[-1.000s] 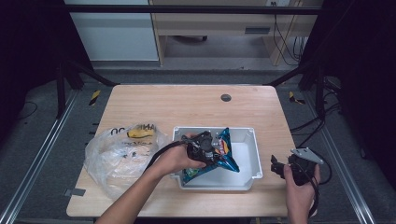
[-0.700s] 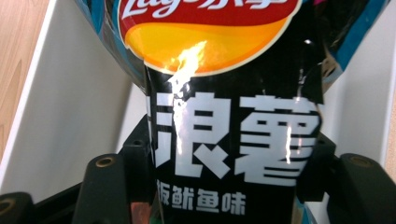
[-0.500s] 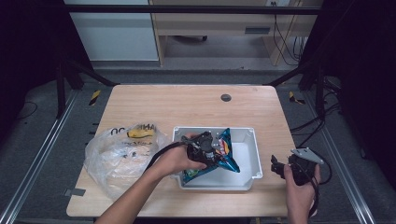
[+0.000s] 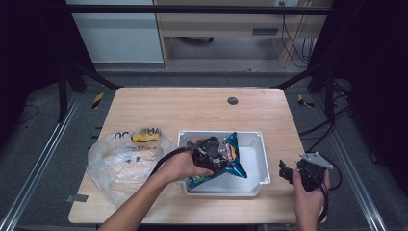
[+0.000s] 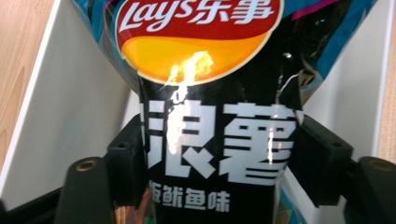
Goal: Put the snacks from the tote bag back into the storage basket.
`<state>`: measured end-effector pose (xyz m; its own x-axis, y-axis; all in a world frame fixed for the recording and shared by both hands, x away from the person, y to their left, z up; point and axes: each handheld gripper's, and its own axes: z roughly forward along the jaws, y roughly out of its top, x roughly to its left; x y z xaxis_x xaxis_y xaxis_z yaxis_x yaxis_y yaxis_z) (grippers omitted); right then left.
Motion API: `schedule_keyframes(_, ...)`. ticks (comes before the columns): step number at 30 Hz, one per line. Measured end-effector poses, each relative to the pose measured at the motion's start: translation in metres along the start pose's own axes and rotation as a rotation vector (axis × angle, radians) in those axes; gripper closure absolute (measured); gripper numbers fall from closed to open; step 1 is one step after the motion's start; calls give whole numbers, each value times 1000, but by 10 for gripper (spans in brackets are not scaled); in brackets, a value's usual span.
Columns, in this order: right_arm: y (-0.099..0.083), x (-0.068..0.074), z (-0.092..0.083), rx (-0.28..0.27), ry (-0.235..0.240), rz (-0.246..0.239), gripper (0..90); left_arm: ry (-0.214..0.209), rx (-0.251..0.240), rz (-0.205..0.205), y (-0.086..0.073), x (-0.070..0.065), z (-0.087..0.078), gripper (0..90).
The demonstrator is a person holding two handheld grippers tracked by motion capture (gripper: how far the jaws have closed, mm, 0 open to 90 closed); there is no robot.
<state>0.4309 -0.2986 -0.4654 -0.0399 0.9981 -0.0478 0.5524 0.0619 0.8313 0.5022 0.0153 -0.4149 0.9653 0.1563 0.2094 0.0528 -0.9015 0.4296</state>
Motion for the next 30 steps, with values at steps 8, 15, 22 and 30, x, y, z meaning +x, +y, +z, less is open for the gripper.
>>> schedule_keyframes(8,0,1,0,1,0,-5,55,22,-34,-2,0,-4,-10,179)
schedule_keyframes(15,0,1,1,1,-1,-4,55,36,-85,0,3,-9,-27,105)
schedule_keyframes(22,0,2,0,2,5,-11,55,41,-87,19,7,-14,-32,70)
schedule_keyframes(30,1,2,-1,-1,6,-1,54,62,-79,11,5,-15,-38,49)
